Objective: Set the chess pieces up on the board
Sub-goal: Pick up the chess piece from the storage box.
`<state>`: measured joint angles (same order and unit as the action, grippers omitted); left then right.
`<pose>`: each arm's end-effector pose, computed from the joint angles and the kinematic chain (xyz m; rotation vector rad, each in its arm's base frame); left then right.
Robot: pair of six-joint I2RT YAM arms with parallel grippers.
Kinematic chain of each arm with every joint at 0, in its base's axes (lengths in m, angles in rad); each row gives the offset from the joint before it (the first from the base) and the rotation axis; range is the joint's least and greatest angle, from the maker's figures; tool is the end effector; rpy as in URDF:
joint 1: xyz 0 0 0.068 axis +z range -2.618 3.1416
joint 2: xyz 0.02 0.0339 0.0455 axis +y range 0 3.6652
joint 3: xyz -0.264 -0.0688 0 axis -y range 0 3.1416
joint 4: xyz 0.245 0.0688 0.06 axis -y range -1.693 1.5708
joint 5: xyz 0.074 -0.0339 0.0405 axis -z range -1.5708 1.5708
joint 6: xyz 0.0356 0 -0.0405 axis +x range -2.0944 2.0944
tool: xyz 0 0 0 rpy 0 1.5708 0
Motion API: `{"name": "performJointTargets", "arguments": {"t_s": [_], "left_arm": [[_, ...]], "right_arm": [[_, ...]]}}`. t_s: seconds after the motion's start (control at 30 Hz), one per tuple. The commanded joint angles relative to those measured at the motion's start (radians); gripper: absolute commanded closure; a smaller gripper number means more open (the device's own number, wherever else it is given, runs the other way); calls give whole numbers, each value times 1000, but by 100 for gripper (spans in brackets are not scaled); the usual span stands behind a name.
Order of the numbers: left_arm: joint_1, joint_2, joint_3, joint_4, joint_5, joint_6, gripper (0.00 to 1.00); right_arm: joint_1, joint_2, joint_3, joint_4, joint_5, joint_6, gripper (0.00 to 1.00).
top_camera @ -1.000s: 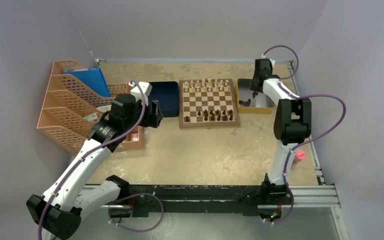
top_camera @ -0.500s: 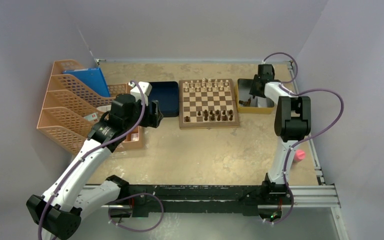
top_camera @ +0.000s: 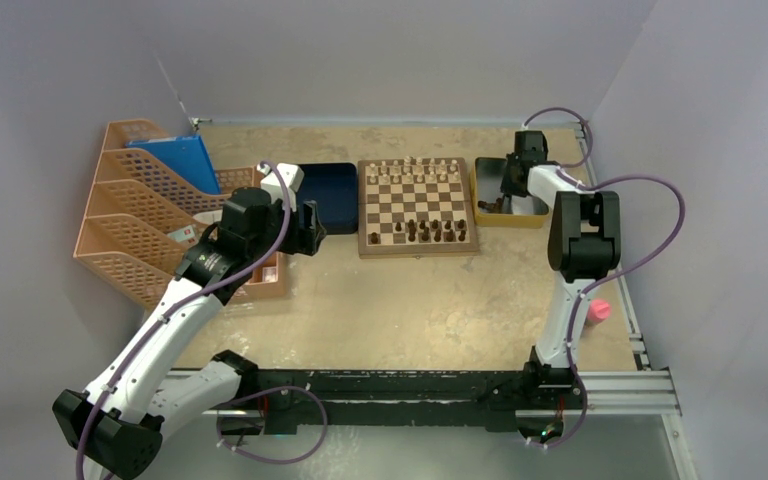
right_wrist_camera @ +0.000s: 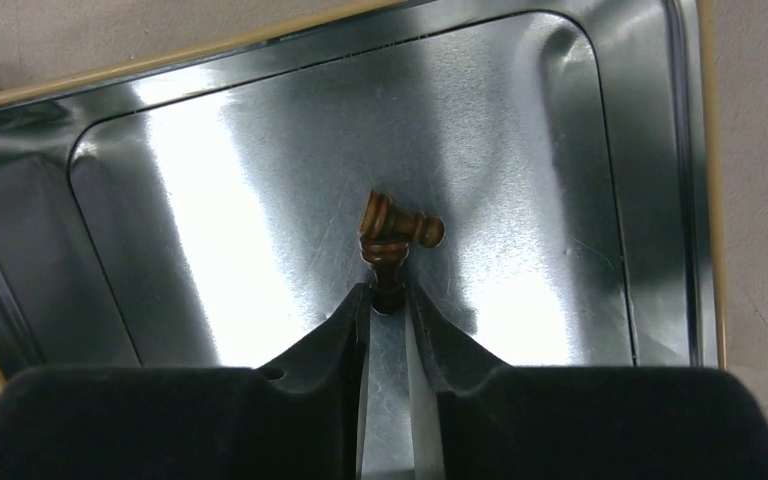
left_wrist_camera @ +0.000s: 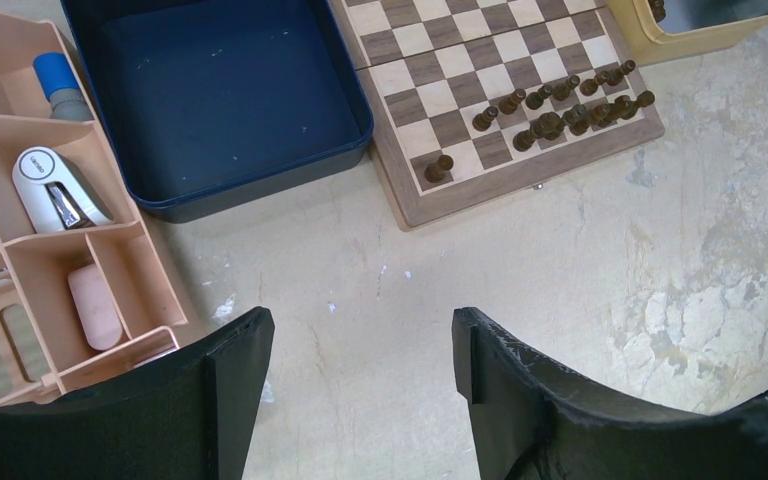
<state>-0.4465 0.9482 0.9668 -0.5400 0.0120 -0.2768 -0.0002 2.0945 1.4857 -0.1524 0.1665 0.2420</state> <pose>0.1847 -0.0889 0.3379 0.1874 2.1157 -0.4469 0.4663 -0.0060 0.1760 0.3624 2.2915 -0.0722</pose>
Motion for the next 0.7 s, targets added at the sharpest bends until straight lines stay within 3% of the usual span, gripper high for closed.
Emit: {"name": "performJointTargets", "arguments": {"t_s": [0.0,0.43,0.67], "left_arm": [[-1,-14,-2,47,8,2,35],[-1,-14,23,45,56,-28,36],[-1,4,75,81,185,-94,37]], "right_arm": [[3,-42,36,16,22,1,81],[11,-239,-33,44,-57,91,87],[76,-397,-106,90,-164,113,87]]}}
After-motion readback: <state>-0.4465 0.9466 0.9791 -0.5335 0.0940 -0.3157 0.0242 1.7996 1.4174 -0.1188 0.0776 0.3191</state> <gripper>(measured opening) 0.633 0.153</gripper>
